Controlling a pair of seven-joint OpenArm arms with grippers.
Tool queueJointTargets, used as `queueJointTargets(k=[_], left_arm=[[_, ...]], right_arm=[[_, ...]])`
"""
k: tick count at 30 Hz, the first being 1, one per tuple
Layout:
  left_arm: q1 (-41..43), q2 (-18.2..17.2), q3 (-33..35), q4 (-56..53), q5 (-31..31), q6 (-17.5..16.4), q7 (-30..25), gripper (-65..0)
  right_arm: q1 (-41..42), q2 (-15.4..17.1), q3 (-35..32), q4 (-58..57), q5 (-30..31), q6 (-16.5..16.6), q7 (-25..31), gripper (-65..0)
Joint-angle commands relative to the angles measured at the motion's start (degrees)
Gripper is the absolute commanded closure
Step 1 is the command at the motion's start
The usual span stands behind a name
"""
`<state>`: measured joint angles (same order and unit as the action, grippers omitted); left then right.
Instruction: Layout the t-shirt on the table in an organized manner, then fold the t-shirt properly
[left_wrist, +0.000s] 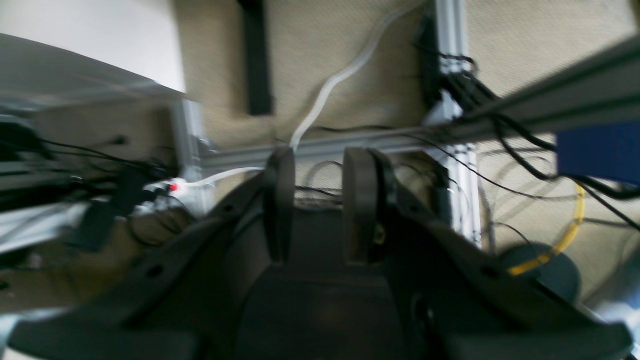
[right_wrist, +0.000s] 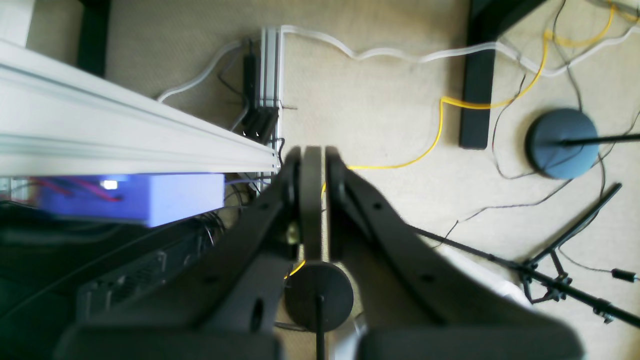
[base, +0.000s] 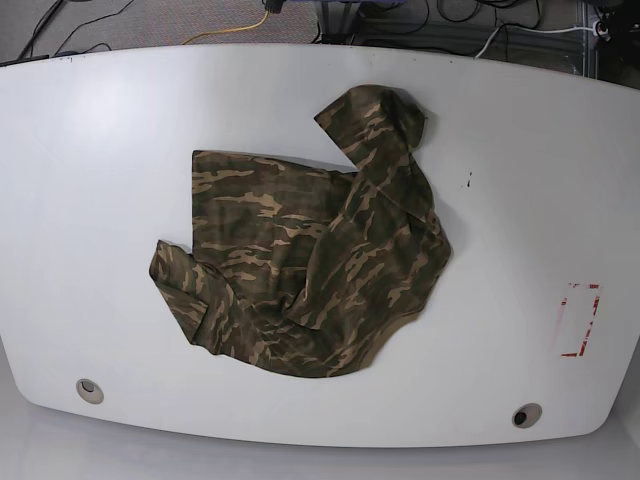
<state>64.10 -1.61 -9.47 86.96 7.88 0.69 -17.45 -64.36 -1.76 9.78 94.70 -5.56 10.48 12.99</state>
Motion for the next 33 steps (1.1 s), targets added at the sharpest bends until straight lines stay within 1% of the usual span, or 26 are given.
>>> queueJointTargets(k=[1,3,8,11,13,17,24,26,29,33], left_arm=[[2.3,-0.1,-0.5,2.8,0.0,0.2,-1.2,-14.0],[3.5,-0.1,-1.1,5.4,0.0,0.1,-1.2,-14.0],[6.5,-0.7,-1.2,11.6,-0.1,0.1,-1.3,-14.0],[7.7,-2.1,-0.8,15.0,-0.1,0.1,-1.3,-14.0],[8.1,-2.3,-0.2,16.8,-0.2,0.1,-1.3,-14.0],[8.6,-2.3,-0.2,20.1,-1.9,0.1,-1.3,-14.0],[8.0,-4.9,-0.2,23.1,-7.2,0.1,-1.3,-14.2],[7.5,-5.1,-0.2,23.7,-8.2,0.1,-1.3,-14.2],[6.5,-5.2,-0.2,24.1,-8.9,0.1,-1.4,-14.2],[5.0,-5.1,-1.6,24.3,-9.0,0.1,-1.5,-14.2]], right_arm=[[-2.8,-0.2,0.2,2.9,1.4,0.1,1.0,-0.5],[-4.3,-0.9,0.3,5.2,3.6,0.1,0.9,-0.5],[-8.7,-1.0,0.3,11.5,6.6,0.1,0.9,-0.5],[-10.3,-1.0,0.3,14.3,6.9,0.2,0.9,-0.5],[-10.6,-1.0,0.3,15.6,7.0,0.2,0.9,-0.5],[-10.6,-1.0,0.5,17.3,7.0,0.1,0.9,-0.5],[-8.3,-1.0,2.9,20.2,7.1,0.1,1.1,-0.5],[-7.8,-1.0,3.2,20.6,7.1,0.1,1.1,-0.5],[-6.9,-1.0,4.4,21.0,7.1,0.2,1.4,-0.5],[-3.7,-0.7,5.0,21.0,7.1,0.2,1.3,-0.6]])
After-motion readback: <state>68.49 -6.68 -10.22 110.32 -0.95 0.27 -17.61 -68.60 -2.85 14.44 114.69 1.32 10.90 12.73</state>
